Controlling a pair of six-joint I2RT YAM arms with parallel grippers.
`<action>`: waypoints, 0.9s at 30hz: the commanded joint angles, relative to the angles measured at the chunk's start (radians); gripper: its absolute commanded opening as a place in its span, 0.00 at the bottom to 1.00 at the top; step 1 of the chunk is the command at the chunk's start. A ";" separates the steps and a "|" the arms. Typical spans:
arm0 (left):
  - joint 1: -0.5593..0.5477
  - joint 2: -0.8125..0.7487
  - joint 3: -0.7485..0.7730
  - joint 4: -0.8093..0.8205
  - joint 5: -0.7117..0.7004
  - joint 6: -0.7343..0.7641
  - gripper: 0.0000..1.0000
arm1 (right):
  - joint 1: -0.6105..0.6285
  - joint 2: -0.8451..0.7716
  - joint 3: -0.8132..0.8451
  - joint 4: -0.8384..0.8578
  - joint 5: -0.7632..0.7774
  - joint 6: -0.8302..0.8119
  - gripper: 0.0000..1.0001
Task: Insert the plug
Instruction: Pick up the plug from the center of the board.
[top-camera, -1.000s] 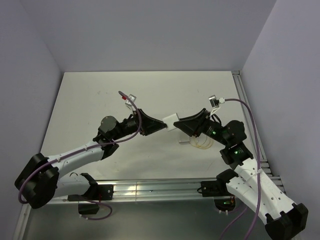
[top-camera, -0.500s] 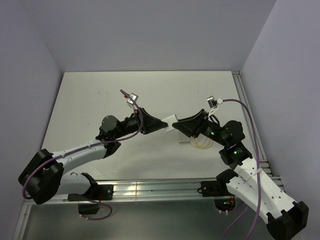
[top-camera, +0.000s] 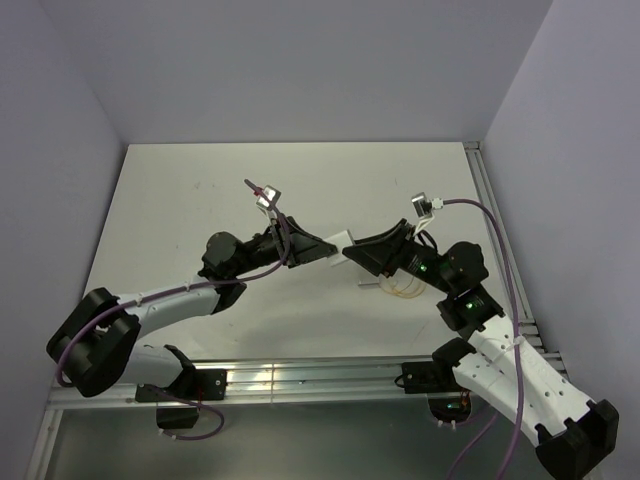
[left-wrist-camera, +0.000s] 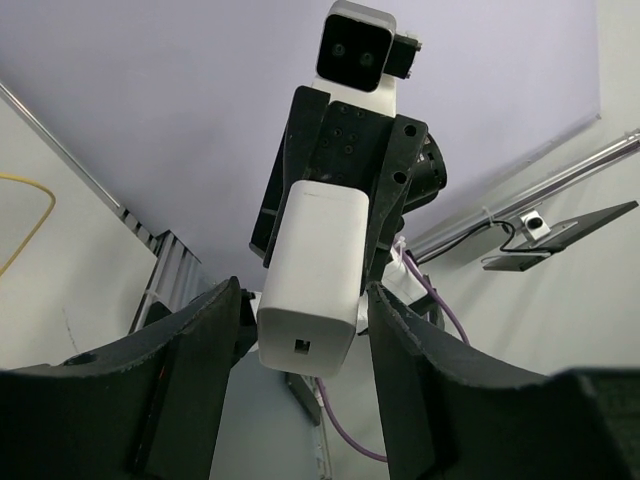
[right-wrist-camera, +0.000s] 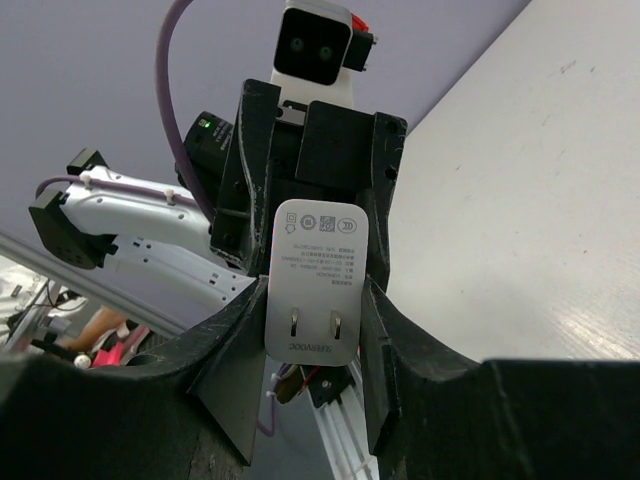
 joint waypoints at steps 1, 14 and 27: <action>0.005 0.005 0.042 0.090 0.004 -0.030 0.59 | 0.017 -0.006 -0.007 0.053 0.028 -0.020 0.00; 0.068 0.015 0.034 0.026 0.056 0.025 0.01 | 0.024 0.024 0.173 -0.362 0.192 -0.126 0.57; 0.213 -0.025 0.116 -0.593 -0.056 0.565 0.01 | -0.109 0.243 0.568 -1.009 0.605 -0.275 0.78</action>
